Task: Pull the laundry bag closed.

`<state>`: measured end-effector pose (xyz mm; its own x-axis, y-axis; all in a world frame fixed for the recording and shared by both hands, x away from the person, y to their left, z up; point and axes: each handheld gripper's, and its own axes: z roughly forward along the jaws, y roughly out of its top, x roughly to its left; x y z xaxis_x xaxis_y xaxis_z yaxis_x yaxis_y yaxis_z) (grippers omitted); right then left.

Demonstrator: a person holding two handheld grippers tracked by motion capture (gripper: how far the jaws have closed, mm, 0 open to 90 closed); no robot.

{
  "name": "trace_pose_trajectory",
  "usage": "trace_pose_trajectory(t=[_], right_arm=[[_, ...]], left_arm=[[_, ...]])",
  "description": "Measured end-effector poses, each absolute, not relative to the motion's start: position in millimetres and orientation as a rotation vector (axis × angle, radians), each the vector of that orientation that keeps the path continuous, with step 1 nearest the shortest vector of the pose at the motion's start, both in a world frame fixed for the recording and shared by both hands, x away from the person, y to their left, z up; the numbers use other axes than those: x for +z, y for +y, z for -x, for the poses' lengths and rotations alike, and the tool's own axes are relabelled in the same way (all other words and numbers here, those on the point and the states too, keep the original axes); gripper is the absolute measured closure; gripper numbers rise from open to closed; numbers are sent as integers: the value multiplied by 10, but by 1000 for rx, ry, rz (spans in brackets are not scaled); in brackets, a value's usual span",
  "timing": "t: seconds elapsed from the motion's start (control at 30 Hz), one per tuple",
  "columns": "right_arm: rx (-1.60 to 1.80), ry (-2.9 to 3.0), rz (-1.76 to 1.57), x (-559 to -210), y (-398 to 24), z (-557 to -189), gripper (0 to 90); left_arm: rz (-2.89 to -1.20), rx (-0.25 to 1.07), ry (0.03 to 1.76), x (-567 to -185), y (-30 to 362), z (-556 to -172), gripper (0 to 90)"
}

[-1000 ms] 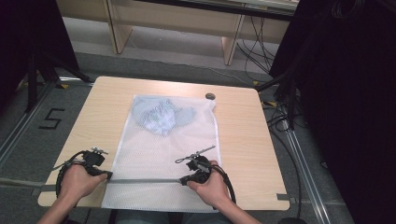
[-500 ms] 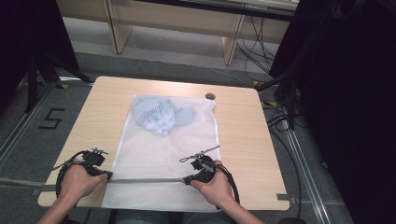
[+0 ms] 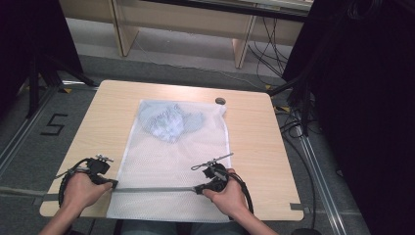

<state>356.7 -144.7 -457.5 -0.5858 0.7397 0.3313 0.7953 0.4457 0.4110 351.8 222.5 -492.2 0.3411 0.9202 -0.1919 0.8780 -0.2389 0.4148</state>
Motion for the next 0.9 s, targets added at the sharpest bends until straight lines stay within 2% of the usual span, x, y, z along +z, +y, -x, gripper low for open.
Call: trace_pose_trajectory(t=[0.9], right_arm=[[-814, -2558, 1446, -4552, -1621, -3573, 870]], left_arm=[[-2186, 109, 1555, -4911, 2245, -3521, 900]])
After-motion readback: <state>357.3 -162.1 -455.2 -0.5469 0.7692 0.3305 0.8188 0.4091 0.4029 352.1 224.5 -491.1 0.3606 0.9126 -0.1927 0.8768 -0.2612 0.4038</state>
